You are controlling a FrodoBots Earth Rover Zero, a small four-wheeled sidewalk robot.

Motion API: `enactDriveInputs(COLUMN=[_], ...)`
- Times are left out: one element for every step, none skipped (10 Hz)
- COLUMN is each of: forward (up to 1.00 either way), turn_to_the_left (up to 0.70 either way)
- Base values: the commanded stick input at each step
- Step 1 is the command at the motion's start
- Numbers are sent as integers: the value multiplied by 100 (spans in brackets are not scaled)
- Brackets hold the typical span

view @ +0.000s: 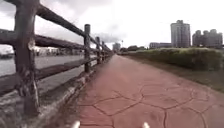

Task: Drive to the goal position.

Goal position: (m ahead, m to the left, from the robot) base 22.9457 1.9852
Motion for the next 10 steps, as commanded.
enactDriveInputs(forward=[70, 70, 70, 70, 70, 70, 70, 70, 70, 70], turn_to_the_left=[0, 0, 0, 0, 0, 0, 0, 0, 0, 0])
